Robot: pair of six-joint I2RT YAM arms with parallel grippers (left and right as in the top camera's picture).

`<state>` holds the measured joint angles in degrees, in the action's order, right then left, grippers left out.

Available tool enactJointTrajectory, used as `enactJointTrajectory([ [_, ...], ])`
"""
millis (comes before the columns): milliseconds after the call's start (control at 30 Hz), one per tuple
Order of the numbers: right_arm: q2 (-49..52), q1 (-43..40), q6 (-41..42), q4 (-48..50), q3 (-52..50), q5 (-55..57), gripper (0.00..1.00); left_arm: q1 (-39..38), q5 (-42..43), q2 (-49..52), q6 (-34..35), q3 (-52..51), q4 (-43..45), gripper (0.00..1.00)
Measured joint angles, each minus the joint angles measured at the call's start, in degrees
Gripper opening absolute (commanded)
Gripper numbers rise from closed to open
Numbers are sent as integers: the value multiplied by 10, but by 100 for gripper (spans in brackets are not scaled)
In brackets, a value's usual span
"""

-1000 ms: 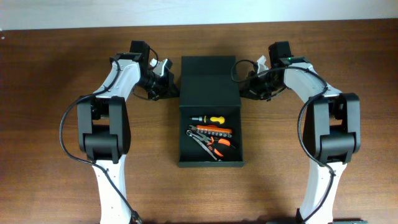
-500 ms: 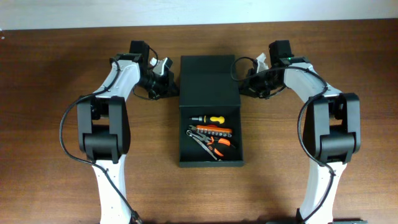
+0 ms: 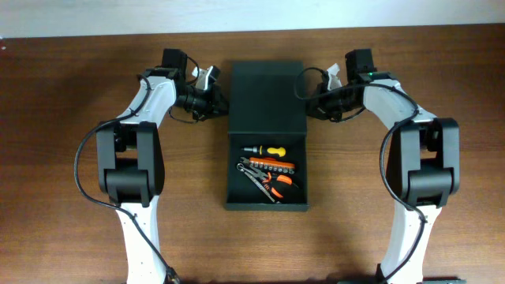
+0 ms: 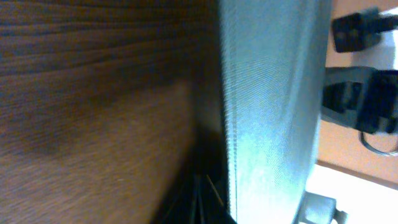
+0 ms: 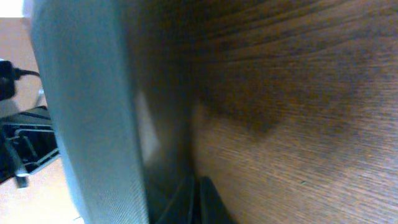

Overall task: Pack container
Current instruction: 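Grip the lid edges with both grippers and lift it upright, then swing the lid forward with both grippers to close the box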

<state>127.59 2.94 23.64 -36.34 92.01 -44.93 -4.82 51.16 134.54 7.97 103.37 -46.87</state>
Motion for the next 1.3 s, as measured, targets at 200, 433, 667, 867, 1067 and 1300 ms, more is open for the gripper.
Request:
enactJointTrajectory([
  [200, 0, -19, 5, 5, 1, -62, 4, 0, 53, 0, -15, 5, 0, 2],
  [433, 0, -36, 7, 5, 30, -138, 4, 3, 108, 0, -24, 34, -2, 2],
  [667, 0, -36, 10, -10, 50, -197, 4, 17, 153, -3, -27, 45, -26, 2],
  [867, 0, -36, 14, -36, 52, -234, 4, 24, 160, -34, -51, 45, -78, 2],
  [1067, -1, -36, 15, -42, 53, -279, 4, 26, 160, -82, -62, 45, -101, 2],
  [1300, -39, -36, 16, -69, 53, -291, 4, 25, 170, -132, -81, 46, -149, 2],
])
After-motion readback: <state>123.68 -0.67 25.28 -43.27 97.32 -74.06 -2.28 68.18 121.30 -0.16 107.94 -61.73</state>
